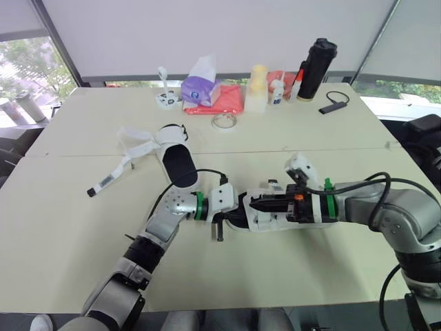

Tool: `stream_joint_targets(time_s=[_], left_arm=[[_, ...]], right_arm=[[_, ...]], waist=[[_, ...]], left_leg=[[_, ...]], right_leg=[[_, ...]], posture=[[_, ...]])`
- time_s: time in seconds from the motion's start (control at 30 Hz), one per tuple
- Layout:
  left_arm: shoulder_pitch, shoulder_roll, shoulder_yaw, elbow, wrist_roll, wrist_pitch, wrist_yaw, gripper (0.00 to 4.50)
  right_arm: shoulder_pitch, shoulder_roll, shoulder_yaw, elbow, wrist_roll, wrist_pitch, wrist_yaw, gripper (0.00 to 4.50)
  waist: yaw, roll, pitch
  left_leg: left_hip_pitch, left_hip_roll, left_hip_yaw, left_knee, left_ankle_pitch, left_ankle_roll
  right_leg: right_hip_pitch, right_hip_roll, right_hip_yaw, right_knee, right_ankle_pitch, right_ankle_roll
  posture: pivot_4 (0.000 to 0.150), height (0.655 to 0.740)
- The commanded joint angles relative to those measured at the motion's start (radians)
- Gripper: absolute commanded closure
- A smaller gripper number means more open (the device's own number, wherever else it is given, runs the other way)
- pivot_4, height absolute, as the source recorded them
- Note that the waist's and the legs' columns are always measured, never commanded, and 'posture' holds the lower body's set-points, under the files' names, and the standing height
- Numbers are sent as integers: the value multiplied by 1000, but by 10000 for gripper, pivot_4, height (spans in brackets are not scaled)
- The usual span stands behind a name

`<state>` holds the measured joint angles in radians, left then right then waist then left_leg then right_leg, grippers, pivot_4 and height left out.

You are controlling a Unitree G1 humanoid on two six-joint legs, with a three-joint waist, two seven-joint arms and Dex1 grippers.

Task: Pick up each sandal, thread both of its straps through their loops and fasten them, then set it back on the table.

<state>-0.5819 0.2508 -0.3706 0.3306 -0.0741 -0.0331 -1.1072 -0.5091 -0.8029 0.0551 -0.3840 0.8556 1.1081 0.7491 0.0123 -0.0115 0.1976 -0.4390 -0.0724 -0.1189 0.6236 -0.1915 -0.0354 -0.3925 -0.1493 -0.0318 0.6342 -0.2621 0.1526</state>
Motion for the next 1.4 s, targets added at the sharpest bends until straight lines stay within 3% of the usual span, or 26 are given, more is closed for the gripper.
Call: stream_joint_targets(time_s=[0.03, 0.07, 0.17, 0.37, 0.4, 0.97, 1.27, 1.37, 1.4], left_arm=[[12, 4, -5, -10, 8, 2, 3, 45000], [12, 4, -4, -9, 8, 1, 4, 45000], [13, 4, -3, -9, 8, 1, 7, 45000], [16, 7, -1, -15, 6, 4, 10, 45000], [16, 7, -1, -15, 6, 4, 10, 45000], [5, 4, -1, -1, 7, -2, 9, 45000], [3, 1, 0, 5, 8, -6, 12, 45000], [4, 0, -1, 3, 8, -7, 14, 45000], [4, 0, -1, 3, 8, -6, 14, 45000]], right_arm=[[-31, 4, -21, -1, -15, -5, -4, 44809], [-36, 7, -19, 7, -17, -2, -3, 44809], [-49, 17, -9, 34, -20, 6, 6, 34782], [-68, 36, -10, 66, -46, 8, -5, 3689], [-69, 39, -11, 68, -50, 6, -4, 453], [-116, 60, 80, 133, -258, -89, -19, 453], [-122, 68, 68, 139, -241, -60, 49, 453], [-135, 79, 59, 151, -236, -43, 57, 9069], [-139, 82, 55, 153, -233, -39, 60, 13953]], waist=[[0, 0, 0], [0, 0, 0], [0, 0, 0], [0, 0, 0], [0, 0, 0], [-2, 1, 0], [-2, 1, 0], [-2, 1, 0], [-2, 1, 0]], left_leg=[[0, 0, 0, 0, 0, 0], [0, 0, 0, 0, 0, 0], [0, 0, 0, 0, 0, 0], [0, 0, 0, 0, 0, 0], [0, 0, 0, 0, 0, 0], [0, 0, 0, 0, 0, 0], [0, 0, 0, 0, 0, 0], [0, 0, 0, 1, 0, 0], [0, 0, 0, 1, 0, 0]], right_leg=[[0, 0, 0, 0, 0, 0], [0, 0, 0, 0, 0, 0], [0, 0, 0, 0, 0, 0], [0, 0, 0, 0, 0, 0], [0, 0, 0, 0, 0, 0], [0, 0, 0, 1, 0, 0], [0, 0, 0, 1, 0, 0], [0, 0, 0, 1, 0, 0], [0, 0, 0, 1, 0, 0]], posture=[[1500, 7400], [1500, 7400], [1500, 7400], [1500, 7400], [1500, 7400], [1500, 7400], [1500, 7400], [1500, 7400], [1500, 7400]])
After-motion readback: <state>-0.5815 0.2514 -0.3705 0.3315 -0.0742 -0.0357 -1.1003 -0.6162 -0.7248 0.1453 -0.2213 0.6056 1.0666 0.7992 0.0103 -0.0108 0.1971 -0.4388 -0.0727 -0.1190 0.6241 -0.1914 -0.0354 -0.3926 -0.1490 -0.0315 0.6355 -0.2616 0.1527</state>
